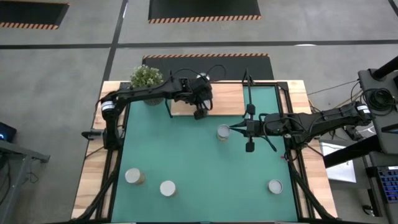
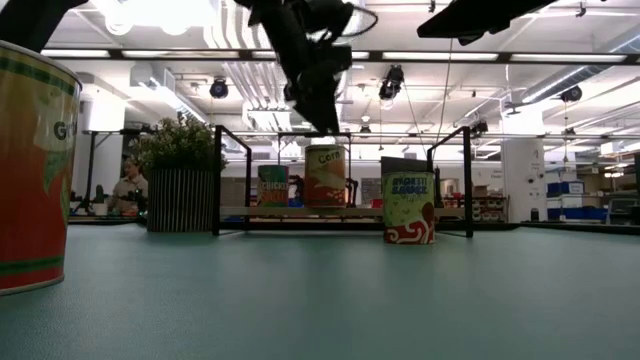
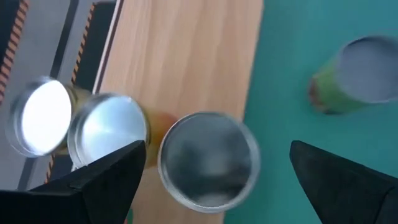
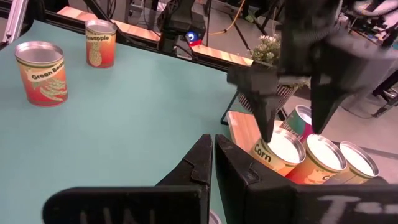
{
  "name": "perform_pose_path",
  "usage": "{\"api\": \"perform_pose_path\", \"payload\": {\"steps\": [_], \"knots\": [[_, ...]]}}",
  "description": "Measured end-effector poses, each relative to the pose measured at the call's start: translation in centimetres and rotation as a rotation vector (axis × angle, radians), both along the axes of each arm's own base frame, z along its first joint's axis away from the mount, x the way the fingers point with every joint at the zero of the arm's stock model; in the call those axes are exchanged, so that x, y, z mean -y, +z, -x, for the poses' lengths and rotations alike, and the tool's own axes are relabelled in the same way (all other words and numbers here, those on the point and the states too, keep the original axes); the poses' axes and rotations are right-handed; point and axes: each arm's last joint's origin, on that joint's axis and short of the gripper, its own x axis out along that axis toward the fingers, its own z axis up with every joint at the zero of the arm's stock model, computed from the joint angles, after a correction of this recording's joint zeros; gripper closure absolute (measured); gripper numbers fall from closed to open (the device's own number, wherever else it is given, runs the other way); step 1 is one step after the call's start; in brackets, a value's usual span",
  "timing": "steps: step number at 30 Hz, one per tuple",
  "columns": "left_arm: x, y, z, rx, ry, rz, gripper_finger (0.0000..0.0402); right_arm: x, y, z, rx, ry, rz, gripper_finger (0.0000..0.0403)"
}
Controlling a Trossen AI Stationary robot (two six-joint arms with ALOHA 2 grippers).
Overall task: Pick and place cans onto a shelf
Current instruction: Put the canned green beans on the shelf
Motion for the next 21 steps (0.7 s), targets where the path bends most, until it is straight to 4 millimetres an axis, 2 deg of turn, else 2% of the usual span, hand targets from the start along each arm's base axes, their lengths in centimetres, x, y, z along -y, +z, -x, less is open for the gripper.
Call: {"api": "perform_pose_path", "payload": {"steps": [4,7,12,17,21], "knots": [[2.6,2.9,0.2,0.048,-0.062,-0.039,0.0022,0.0,0.0,0.0,0.001,-0.003,-0.008,0.0394],[5.8,4.9,0.8,0.092,-0.146,-0.080,0.0022,0.0,0.0,0.0,0.002,-0.005,-0.014,0.0394],[10.9,6.5,3.1,0.196,-0.220,-0.177,0.0022,0.0,0.0,0.0,0.004,-0.009,-0.027,0.0394],[14.8,5.0,5.7,0.373,-0.246,-0.226,0.0022,0.0,0.0,0.0,0.011,-0.022,-0.071,0.0394],[17.2,1.9,8.1,0.515,-0.294,-0.284,0.0022,0.0,-0.1,-0.2,0.017,-0.037,-0.116,0.0394]]}}
